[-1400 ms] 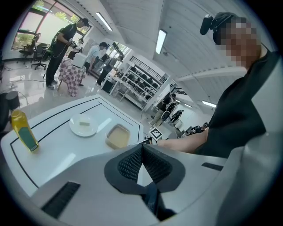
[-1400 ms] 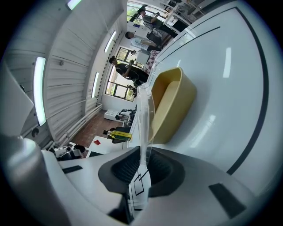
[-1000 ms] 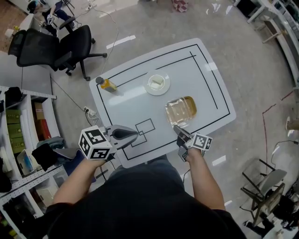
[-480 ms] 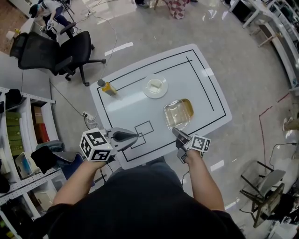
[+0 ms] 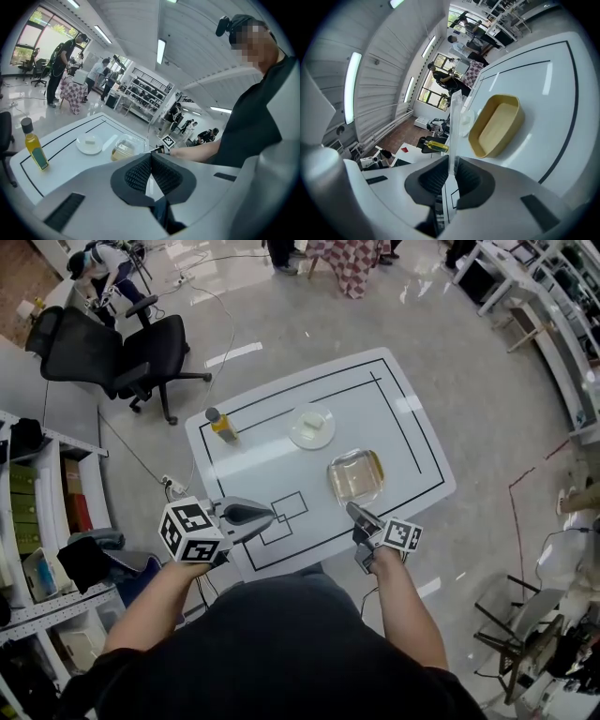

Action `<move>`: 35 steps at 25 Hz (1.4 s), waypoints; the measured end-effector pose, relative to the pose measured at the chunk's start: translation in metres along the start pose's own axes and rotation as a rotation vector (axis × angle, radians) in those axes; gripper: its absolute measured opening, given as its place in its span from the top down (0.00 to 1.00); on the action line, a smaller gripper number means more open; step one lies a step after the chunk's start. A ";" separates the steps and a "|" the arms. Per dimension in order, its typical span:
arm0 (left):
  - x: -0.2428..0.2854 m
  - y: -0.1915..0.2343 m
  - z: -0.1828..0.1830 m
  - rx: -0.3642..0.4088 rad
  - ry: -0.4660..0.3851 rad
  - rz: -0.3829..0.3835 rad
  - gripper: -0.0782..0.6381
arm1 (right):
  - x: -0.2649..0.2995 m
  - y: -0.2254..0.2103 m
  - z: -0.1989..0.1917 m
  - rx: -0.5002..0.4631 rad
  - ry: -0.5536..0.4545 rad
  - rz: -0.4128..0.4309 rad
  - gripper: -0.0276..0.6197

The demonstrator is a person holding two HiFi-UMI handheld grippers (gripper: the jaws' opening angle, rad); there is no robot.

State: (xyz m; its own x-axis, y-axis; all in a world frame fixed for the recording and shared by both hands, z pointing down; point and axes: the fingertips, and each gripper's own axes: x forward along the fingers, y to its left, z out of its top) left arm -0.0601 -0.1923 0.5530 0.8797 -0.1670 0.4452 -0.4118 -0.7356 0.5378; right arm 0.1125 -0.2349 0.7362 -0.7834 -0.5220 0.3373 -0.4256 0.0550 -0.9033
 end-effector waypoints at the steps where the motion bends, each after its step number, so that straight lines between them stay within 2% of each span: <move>1: -0.004 -0.001 0.000 0.003 -0.006 0.000 0.86 | -0.001 0.004 0.000 -0.006 -0.004 -0.001 0.88; 11: -0.041 -0.010 0.009 0.032 -0.066 0.000 0.86 | -0.010 0.047 0.016 -0.148 -0.049 -0.044 0.88; 19: -0.079 -0.009 0.026 0.064 -0.123 0.028 0.86 | -0.022 0.086 0.033 -0.257 -0.085 -0.068 0.88; 27: -0.113 -0.017 0.034 0.087 -0.177 0.031 0.86 | -0.040 0.124 0.033 -0.311 -0.133 -0.095 0.88; 35: -0.135 -0.033 0.042 0.110 -0.204 0.018 0.86 | -0.061 0.172 0.040 -0.387 -0.186 -0.085 0.88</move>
State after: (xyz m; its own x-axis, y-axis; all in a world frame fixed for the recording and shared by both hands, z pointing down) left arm -0.1551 -0.1730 0.4455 0.9070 -0.3020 0.2936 -0.4093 -0.7964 0.4452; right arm 0.1051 -0.2280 0.5499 -0.6586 -0.6808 0.3204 -0.6509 0.3018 -0.6966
